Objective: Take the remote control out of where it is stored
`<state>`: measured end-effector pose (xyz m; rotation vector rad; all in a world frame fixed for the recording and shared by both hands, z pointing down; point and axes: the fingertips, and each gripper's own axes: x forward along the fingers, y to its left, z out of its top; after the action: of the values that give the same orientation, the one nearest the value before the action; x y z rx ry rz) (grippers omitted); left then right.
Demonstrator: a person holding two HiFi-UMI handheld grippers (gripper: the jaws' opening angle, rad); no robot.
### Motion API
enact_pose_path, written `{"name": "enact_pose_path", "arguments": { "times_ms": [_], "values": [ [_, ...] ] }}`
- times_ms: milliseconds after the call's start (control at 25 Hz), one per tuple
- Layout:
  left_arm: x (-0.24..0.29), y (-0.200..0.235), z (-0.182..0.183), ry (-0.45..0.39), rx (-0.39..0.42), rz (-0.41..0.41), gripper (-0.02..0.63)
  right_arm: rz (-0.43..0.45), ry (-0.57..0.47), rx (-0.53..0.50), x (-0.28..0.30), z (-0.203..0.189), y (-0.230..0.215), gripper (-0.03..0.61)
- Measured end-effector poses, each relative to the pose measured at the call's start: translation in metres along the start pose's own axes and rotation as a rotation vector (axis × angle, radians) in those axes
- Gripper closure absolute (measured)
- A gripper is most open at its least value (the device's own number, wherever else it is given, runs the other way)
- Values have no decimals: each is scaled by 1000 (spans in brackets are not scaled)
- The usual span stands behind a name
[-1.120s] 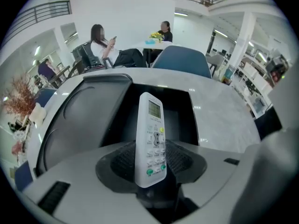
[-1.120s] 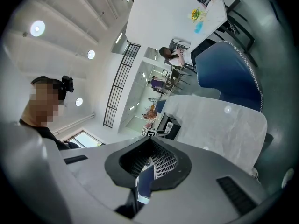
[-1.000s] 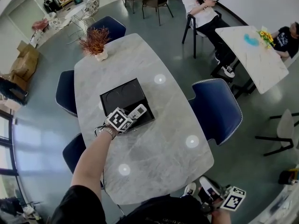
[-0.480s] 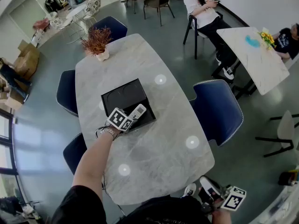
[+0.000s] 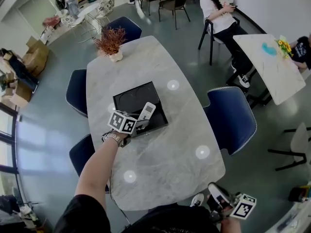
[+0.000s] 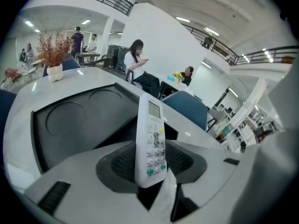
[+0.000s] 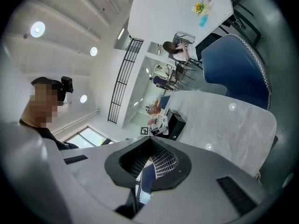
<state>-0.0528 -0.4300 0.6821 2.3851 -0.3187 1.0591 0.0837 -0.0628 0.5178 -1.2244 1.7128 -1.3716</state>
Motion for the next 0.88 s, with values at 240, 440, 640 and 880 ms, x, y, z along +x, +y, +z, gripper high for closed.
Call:
{"name": "enact_pose_path", "arguments": {
  "times_ms": [240,440,640,880],
  "values": [
    [-45,-41,19,-236,-264,-85,426,64,75,-40,6,-5,10,571],
    [-82,-105,12,-431,-459,-162,426,147,148,-43,-5,-9,22,571],
    [-112,-182,-18,-541,-564,-207,426,225,229,-74,-24,-19,40,571],
    [-120,-279,-62,-597,-635,-216,426,273,316,-101,-67,-27,42,571]
  ]
}}
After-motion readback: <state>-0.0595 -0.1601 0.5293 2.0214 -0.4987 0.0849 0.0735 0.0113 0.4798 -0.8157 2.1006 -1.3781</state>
